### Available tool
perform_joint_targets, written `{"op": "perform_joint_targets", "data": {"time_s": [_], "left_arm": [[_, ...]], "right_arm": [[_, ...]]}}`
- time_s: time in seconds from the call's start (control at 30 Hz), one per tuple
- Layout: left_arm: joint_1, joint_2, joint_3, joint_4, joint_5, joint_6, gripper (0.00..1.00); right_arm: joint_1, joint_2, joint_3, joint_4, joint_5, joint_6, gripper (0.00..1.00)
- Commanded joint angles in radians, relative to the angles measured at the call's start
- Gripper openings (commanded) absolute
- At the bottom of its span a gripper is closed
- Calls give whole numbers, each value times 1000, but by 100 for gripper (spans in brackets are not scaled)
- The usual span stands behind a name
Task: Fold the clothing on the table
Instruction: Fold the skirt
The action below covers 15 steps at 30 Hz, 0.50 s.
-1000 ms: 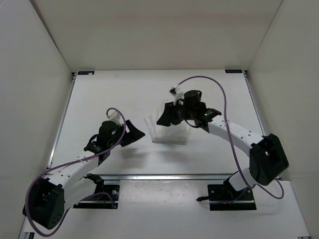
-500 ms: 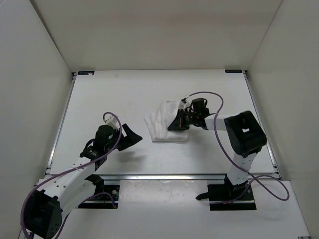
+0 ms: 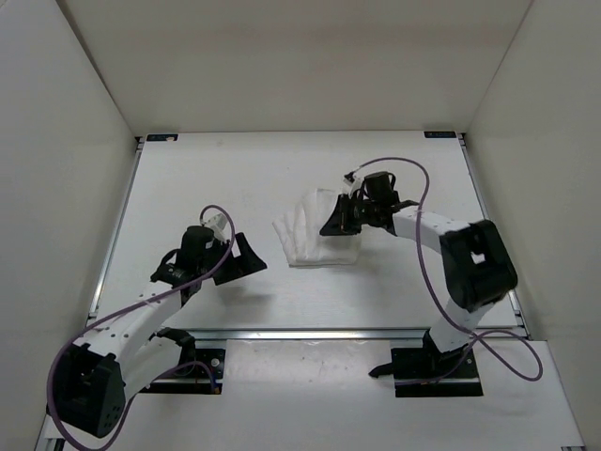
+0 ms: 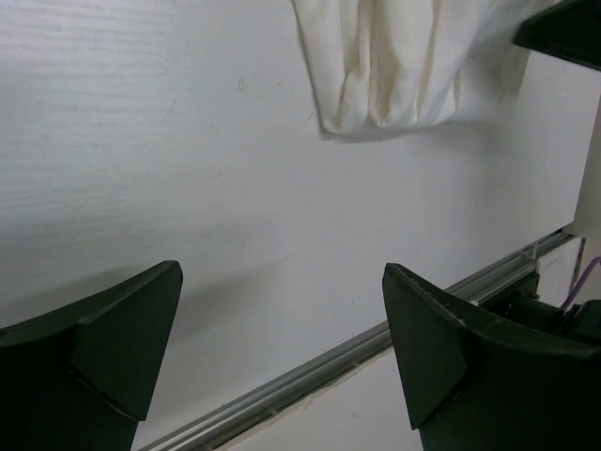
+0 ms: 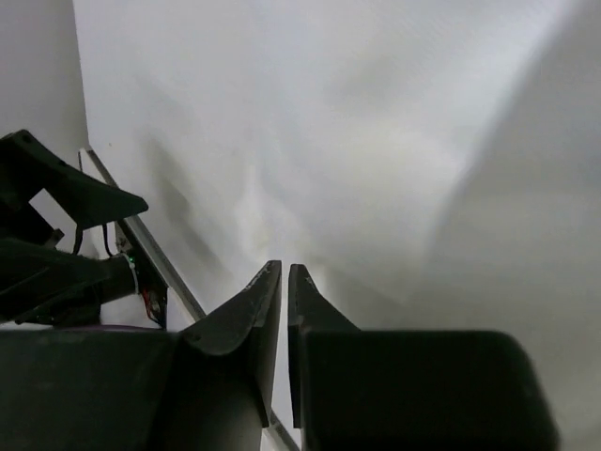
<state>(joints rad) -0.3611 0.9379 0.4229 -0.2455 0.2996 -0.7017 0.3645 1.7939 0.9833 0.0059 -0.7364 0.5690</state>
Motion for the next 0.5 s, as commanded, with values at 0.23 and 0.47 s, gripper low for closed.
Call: {"op": "perform_joint_targets", "data": {"time_s": [0.23, 0.47], "left_arm": [[59, 102, 376, -443, -14, 341, 99], [71, 69, 395, -526, -94, 399, 99]], "right_arm": [[60, -494, 31, -313, 452, -291, 10], [137, -642, -92, -215, 591, -386, 7]]}}
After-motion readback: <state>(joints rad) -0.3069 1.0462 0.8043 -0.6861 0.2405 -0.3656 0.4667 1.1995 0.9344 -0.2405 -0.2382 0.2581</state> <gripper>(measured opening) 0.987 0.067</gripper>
